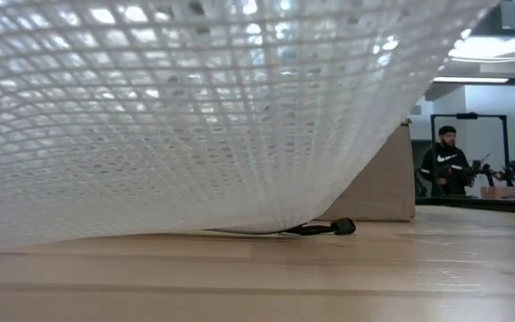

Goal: Unpack boxes
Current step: Open the box using the cutter

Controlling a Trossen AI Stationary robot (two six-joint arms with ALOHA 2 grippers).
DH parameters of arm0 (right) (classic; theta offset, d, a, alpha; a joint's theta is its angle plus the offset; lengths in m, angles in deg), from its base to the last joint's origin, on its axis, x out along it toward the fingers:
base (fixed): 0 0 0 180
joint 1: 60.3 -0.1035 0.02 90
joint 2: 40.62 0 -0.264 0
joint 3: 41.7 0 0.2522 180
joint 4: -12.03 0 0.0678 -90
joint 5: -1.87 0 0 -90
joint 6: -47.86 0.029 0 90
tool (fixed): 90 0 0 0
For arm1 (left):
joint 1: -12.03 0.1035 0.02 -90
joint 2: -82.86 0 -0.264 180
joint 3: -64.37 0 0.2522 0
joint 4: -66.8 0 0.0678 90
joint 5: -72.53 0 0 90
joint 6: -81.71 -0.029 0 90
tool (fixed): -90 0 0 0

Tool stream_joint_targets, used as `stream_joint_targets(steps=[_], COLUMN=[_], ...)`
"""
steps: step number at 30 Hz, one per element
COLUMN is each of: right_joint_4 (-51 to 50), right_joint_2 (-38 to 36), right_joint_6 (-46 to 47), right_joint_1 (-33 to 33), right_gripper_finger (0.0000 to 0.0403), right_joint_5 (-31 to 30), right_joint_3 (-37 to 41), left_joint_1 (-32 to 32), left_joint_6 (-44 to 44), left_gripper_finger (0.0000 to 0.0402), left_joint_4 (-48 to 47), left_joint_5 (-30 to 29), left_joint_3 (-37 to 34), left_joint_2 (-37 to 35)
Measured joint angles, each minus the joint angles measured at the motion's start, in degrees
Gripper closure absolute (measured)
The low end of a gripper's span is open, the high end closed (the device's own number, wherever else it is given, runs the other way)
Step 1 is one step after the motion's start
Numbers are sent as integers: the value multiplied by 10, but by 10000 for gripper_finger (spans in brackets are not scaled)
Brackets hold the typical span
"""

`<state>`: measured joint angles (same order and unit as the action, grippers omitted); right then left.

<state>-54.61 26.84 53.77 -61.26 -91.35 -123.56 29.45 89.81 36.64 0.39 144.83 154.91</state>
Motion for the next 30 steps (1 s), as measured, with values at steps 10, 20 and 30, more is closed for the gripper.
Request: stream_joint_targets(steps=[10,20,30], right_joint_4=[103,123,127], right_joint_2=[60,73,81], right_joint_6=[-75,-78,-75], right_joint_1=[45,43,43], right_gripper_finger=[301,301,301], right_joint_5=[19,33,34], right_joint_3=[-2,-2,-2], left_joint_1=[-76,-91,-91], left_joint_6=[-94,-125,-123], left_gripper_finger=[213,191,191], left_joint_4=[74,161,212], left_joint_5=[-10,-44,-43], left_joint_3=[0,-1,0], left_joint_2=[35,116,145])
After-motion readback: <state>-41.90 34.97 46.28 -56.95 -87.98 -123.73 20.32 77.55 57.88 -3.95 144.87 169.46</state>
